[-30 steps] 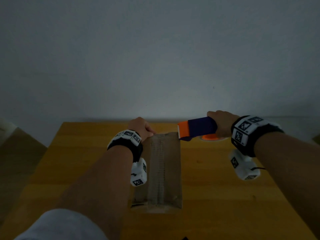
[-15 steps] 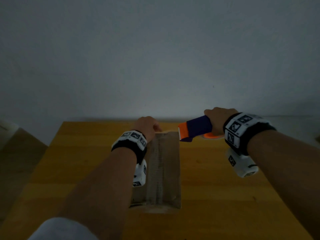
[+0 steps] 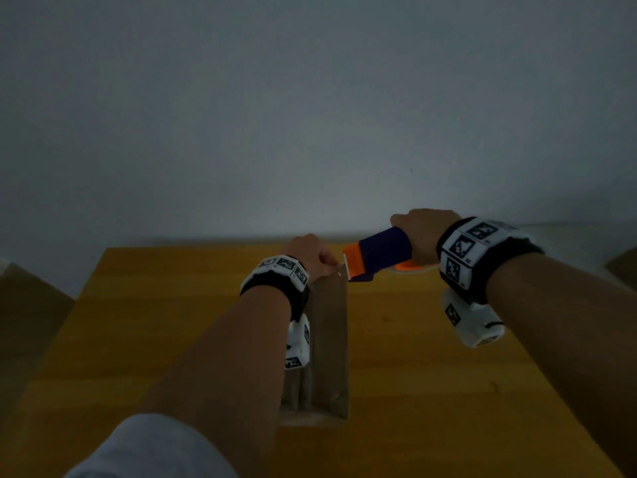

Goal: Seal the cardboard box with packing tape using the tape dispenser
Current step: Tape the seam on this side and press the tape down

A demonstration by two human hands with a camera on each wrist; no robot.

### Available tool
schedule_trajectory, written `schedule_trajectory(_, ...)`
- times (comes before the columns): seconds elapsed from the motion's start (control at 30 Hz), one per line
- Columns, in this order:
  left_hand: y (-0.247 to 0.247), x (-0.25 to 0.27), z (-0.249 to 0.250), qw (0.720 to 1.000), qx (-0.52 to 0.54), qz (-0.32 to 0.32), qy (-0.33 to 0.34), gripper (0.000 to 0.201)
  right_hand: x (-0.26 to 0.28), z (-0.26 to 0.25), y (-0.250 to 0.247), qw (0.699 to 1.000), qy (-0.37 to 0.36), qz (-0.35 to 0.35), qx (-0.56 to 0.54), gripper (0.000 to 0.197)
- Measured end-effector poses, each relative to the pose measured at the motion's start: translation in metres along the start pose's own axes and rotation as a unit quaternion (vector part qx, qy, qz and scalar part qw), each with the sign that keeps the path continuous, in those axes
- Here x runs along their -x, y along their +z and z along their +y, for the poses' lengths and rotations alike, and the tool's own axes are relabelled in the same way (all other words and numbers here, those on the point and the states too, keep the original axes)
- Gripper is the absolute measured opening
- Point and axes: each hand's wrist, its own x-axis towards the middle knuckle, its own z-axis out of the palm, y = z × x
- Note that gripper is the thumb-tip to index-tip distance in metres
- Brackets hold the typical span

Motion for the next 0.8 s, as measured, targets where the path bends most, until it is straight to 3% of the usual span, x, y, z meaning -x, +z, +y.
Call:
schedule_trajectory(0.17, 0.001, -0.006, 0.002, 1.000, 0.007, -0.026, -0.009, 0.027, 0.005, 0.004, -0.015, 0.995, -0.094, 0.007, -0.024, 0.057)
schedule_trajectory(0.3, 0.001, -0.007, -0.003, 0.999, 0.027, -0.033, -0.006, 0.028, 0.010, 0.010, -0.003, 0.996, -0.078, 0.010, -0.032, 0.041)
schedule_trajectory(0.5, 0.002, -0.008, -0.006, 0.999, 0.041, -0.030, -0.015, 0.026, 0.012, 0.019, 0.017, 0.996, -0.062, -0.014, -0.063, 0.045)
schedule_trajectory(0.8, 0.004, -0.005, -0.005, 0.998, 0.058, -0.004, -0.027, 0.027, 0.006, -0.013, -0.015, 0.992, -0.044, 0.032, 0.113, 0.030)
